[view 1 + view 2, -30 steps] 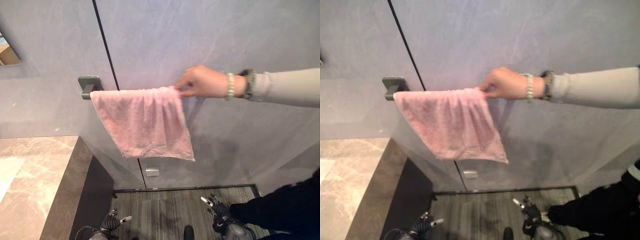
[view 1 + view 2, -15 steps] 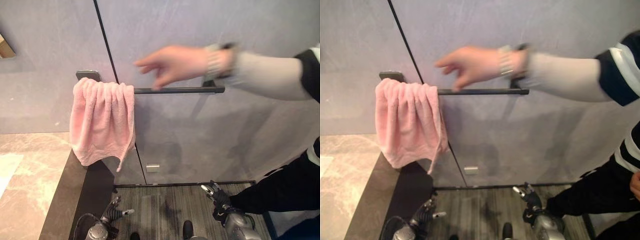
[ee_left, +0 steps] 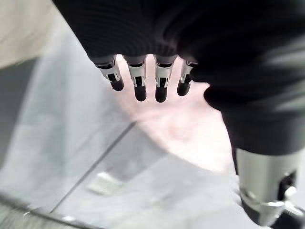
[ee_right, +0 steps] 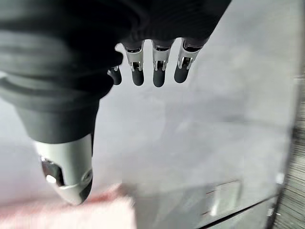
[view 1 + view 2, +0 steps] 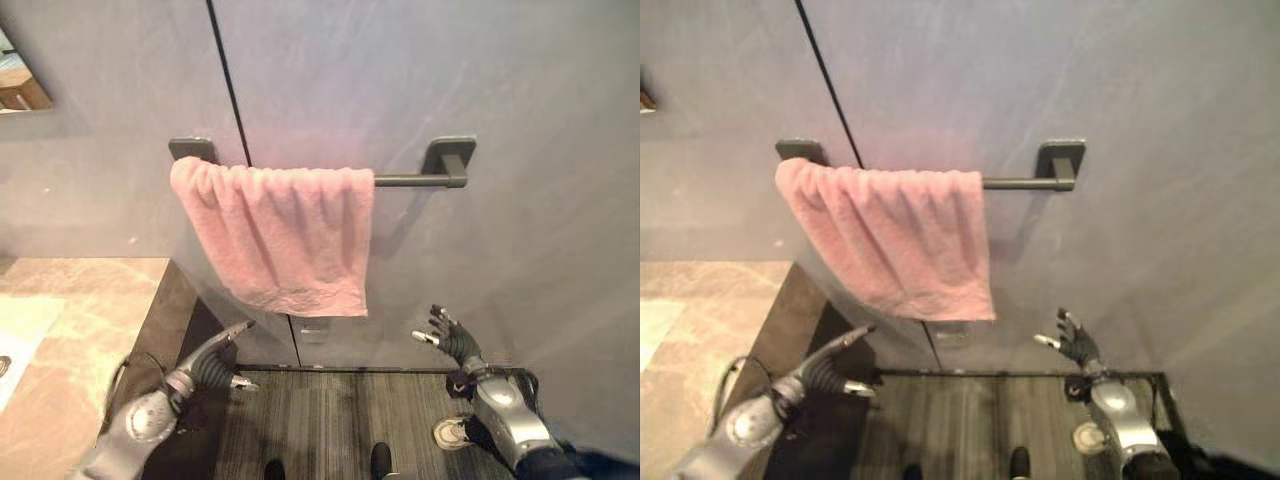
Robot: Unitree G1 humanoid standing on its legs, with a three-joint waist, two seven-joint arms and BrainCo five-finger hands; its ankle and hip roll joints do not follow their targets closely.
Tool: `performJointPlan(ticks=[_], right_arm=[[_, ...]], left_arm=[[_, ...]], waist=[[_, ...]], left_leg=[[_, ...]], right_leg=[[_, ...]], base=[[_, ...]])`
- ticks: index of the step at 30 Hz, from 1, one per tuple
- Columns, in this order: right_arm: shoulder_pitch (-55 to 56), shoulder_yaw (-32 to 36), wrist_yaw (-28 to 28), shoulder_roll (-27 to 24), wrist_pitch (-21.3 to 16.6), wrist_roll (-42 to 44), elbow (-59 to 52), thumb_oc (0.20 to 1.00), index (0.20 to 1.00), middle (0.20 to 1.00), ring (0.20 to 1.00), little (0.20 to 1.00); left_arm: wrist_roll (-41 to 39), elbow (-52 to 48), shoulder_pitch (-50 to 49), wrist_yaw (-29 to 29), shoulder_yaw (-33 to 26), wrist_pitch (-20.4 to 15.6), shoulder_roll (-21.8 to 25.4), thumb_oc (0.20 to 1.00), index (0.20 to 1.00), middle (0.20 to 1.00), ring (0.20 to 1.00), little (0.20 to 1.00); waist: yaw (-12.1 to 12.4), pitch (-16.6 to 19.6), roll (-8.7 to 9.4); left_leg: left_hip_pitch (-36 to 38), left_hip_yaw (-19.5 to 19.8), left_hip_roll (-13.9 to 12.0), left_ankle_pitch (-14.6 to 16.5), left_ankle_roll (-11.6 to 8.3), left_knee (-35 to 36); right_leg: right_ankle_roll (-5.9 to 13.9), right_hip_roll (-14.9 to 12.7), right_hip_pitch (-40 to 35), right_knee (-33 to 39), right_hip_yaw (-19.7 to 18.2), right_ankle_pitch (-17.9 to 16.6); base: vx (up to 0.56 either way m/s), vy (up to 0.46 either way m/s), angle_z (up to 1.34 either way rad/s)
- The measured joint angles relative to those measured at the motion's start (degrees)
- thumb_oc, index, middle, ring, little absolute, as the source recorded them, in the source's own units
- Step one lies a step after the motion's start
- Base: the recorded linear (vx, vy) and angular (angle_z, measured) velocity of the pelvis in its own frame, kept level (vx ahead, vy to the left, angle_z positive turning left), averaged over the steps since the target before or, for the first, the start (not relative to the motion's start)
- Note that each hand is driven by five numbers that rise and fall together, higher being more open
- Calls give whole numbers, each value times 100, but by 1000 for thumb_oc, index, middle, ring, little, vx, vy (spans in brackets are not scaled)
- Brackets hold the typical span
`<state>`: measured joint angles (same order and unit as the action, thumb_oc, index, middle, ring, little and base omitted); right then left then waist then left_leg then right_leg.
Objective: Put brush and paste in cup on sink, flatten towel.
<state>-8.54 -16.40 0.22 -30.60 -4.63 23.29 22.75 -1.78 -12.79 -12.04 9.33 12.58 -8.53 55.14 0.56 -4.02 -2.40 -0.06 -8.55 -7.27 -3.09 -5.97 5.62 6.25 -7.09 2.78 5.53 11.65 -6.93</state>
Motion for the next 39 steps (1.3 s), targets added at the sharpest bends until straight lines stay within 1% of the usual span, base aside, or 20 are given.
performJointPlan(ticks=[4, 5, 8, 10, 15, 17, 21, 23, 25, 26, 27, 28, 30, 32, 33, 35, 36, 37, 38, 39], right_arm=[[-925, -499, -15, -73, 217, -19, -26, 1000, 1000, 1000, 1000, 1000], [-1036, -554, -9, -126, 259, -82, -142, 1000, 1000, 1000, 1000, 1000], [-1223, -813, 34, -235, 280, -113, -375, 1000, 1000, 1000, 1000, 1000], [-1471, -1040, 149, -263, 320, -114, -461, 1000, 1000, 1000, 1000, 1000], [-1668, -1128, 239, -515, 344, -170, -647, 1000, 1000, 1000, 1000, 1000], [-1664, -1148, 240, -537, 361, -214, -742, 1000, 1000, 1000, 1000, 1000], [-1714, -1134, 232, -355, 385, -216, -828, 1000, 1000, 1000, 1000, 1000], [-1843, -1229, 232, -289, 427, -209, -824, 1000, 1000, 1000, 1000, 1000], [-1993, -1382, 234, -277, 451, -137, -843, 1000, 1000, 1000, 1000, 1000], [-2127, -1459, 243, -268, 470, -87, -843, 1000, 1000, 1000, 1000, 1000], [-2175, -1508, 247, -249, 474, -52, -868, 1000, 1000, 1000, 1000, 1000], [-2330, -1666, 236, -239, 480, 94, -889, 1000, 1000, 1000, 1000, 1000], [-2420, -1683, 237, -184, 484, 170, -893, 1000, 1000, 1000, 1000, 1000], [-2483, -1722, 239, -109, 485, 168, -903, 1000, 1000, 1000, 1000, 1000], [-2560, -1760, 182, -126, 484, 83, -950, 1000, 1000, 1000, 1000, 1000], [-2625, -1777, 116, -88, 474, 62, -969, 1000, 1000, 1000, 1000, 1000], [-2634, -1787, 104, -87, 474, 62, -970, 438, 438, 438, 438, 438], [-2642, -1800, 72, -105, 474, 65, -975, 200, 200, 200, 200, 200], [-2672, -1816, 24, -79, 474, 86, -965, 200, 200, 200, 200, 200], [-2688, -1815, 5, -8, 470, 192, -943, 200, 200, 200, 200, 200]], left_arm=[[-543, -693, -232, 340, -431, 50, 1241, 1000, 1000, 1000, 1000, 1000], [-738, -798, -273, 408, -591, 42, 1400, 1000, 1000, 1000, 1000, 1000], [-1898, -881, -732, 757, -1078, 75, 2054, 1000, 1000, 1000, 1000, 1000], [-2501, -735, -943, 885, -1300, 123, 2206, 1000, 1000, 1000, 1000, 1000], [-2654, -225, -1449, 827, -2599, 97, 2358, 1000, 1000, 1000, 1000, 1000], [-2654, 92, -1424, 702, -2796, 104, 2353, 1000, 1000, 1000, 1000, 1000], [-2216, 355, -875, 396, -2721, 90, 2346, 1000, 1000, 1000, 1000, 1000], [-2170, 568, -286, 290, -2247, 32, 2354, 1000, 1000, 1000, 1000, 1000], [-2063, 824, 520, 242, -1539, -21, 2292, 1000, 1000, 1000, 1000, 1000], [-2049, 1116, 1192, 213, -854, -58, 2364, 1000, 1000, 1000, 1000, 1000], [-2028, 1189, 1391, 212, -673, -62, 2360, 1000, 1000, 1000, 1000, 1000], [-2029, 1732, 2634, 150, 512, -65, 2216, 1000, 1000, 1000, 1000, 1000], [-2027, 1996, 3755, 94, 1604, 3, 2212, 1000, 1000, 1000, 1000, 1000], [-2030, 2103, 4085, 55, 1712, -45, 1992, 1000, 1000, 1000, 1000, 1000], [-2029, 2830, 4990, 20, 2359, -60, 1463, 1000, 1000, 1000, 1000, 1000], [-2024, 2926, 4962, 37, 2487, -82, 1374, 1000, 1000, 1000, 1000, 1000], [-2024, 2976, 4941, 37, 2491, -74, 1361, 1000, 1000, 1000, 1000, 1000], [-2003, 3104, 4987, 9, 2458, -76, 1212, 1000, 1000, 1000, 1000, 1000], [-2012, 3346, 5043, -6, 2456, -79, 903, 887, 887, 887, 887, 887], [-2040, 3477, 5004, -76, 2420, -73, 687, 683, 683, 683, 683, 683]], waist=[[124, -126, -52], [169, -136, -65], [239, -234, -98], [243, -289, -127], [397, -402, -88], [387, -402, -88], [434, -461, -15], [440, -489, 27], [338, -507, 100], [387, -518, 117], [302, -530, 176], [176, -536, 230], [192, -561, 306], [90, -577, 336], [37, -589, 344], [36, -623, 386], [22, -635, 408], [-27, -640, 462], [1, -646, 510], [13, -651, 564]], left_leg=[[-77, 14, -4, -13, -24, -2], [-115, 20, -2, -41, -22, -4], [-228, 116, -7, -65, -41, -26], [-312, 155, -1, -83, -38, -27], [-441, 184, 9, -92, -41, -28], [-491, 208, 13, -93, -42, -28], [-624, 245, 21, -118, -55, -29], [-636, 208, 22, -118, -56, -29], [-686, 171, 34, -118, -56, -29], [-720, 143, 28, -134, -63, -29], [-732, 123, 30, -135, -63, -30], [-801, 88, 34, -145, -55, -31], [-817, -9, 28, -147, -54, -30], [-817, -43, 37, -144, -55, -30], [-881, -85, 66, -145, -49, -31], [-921, -131, 31, -166, -46, -31], [-921, -132, 18, -168, -50, -31], [-923, -135, 6, -169, -53, -30], [-923, -138, -8, -175, -62, -30], [-923, -149, -21, -175, -65, -30]], right_leg=[[-9, 6, 55, -2, 19, -4], [-15, 1, 111, -16, 26, -19], [-32, 5, 172, -50, 155, -40], [-31, 2, 225, -50, 174, -39], [-18, -12, 339, -51, 220, -29], [-7, -20, 366, -51, 250, -20], [-16, -23, 489, -51, 282, -30], [-17, -25, 526, -51, 256, -38], [-12, -4, 601, -52, 184, -63], [-14, -29, 648, -52, 179, -78], [-20, -17, 695, -52, 144, -99], [-28, -19, 770, -52, 116, -128], [-35, -14, 841, -53, 39, -159], [-36, 7, 876, -52, -13, -168], [-43, 14, 952, -54, -34, -203], [-54, -6, 1019, -54, -78, -232], [-56, 6, 1019, -54, -80, -233], [-62, 54, 1027, -54, -96, -238], [-71, 65, 1035, -53, -122, -244], [-72, 65, 1048, -52, -143, -245]], base=[[-50, -3, 3], [-62, 4, 11], [-30, 25, 14], [-12, 35, 10], [3, 28, 5], [10, 22, 9], [15, 43, 3], [5, 45, -9], [-1, 57, -10], [-23, 44, -13], [-19, 73, -14], [-8, 40, -15], [-15, 53, -20], [-30, 71, -15], [-5, 27, -8], [3, 22, -10], [5, 21, -7], [8, 14, -3], [10, 6, -5], [15, -2, -7]])
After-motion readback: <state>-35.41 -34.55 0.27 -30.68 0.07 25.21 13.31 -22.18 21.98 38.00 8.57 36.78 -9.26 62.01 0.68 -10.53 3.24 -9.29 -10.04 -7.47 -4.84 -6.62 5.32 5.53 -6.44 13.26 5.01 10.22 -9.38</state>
